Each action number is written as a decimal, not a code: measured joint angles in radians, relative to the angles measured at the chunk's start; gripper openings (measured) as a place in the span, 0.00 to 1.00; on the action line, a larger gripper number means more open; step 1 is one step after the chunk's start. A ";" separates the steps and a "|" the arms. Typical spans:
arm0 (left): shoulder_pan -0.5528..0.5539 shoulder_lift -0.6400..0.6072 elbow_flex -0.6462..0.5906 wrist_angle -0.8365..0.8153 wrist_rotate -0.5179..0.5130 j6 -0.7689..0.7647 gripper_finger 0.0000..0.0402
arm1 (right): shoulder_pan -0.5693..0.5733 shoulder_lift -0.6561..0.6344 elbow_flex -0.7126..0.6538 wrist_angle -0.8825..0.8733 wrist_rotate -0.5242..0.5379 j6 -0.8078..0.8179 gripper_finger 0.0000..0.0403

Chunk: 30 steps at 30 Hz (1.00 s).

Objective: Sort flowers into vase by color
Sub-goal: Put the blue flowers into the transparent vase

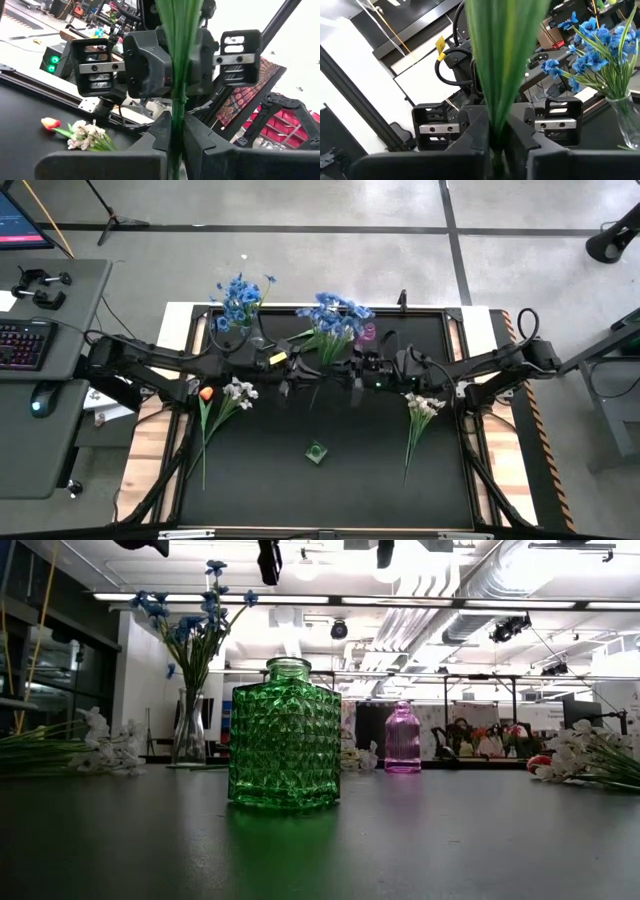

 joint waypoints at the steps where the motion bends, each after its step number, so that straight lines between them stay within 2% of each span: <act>1: 0.003 -0.005 0.000 -0.013 -0.001 0.001 0.02 | 0.000 -0.004 0.000 -0.006 0.005 0.010 0.13; 10: 0.044 -0.131 0.000 -0.277 -0.052 0.091 0.01 | 0.002 -0.159 0.000 -0.213 0.035 -0.051 0.53; 14: 0.057 -0.247 0.000 -0.403 -0.152 0.175 0.00 | 0.002 -0.252 0.000 -0.349 0.036 -0.073 0.64; 19: 0.057 -0.429 0.000 -0.521 -0.334 0.290 0.00 | 0.002 -0.343 0.000 -0.482 0.041 -0.075 0.67; 24: 0.057 -0.577 -0.003 -0.589 -0.481 0.388 0.00 | 0.002 -0.367 0.000 -0.509 0.074 -0.076 0.64; 27: 0.057 -0.656 -0.054 -0.544 -0.536 0.426 0.00 | 0.002 -0.361 0.000 -0.511 0.076 -0.076 0.62; 30: 0.057 -0.729 -0.156 -0.418 -0.538 0.415 0.00 | 0.002 -0.352 0.000 -0.518 0.076 -0.072 0.61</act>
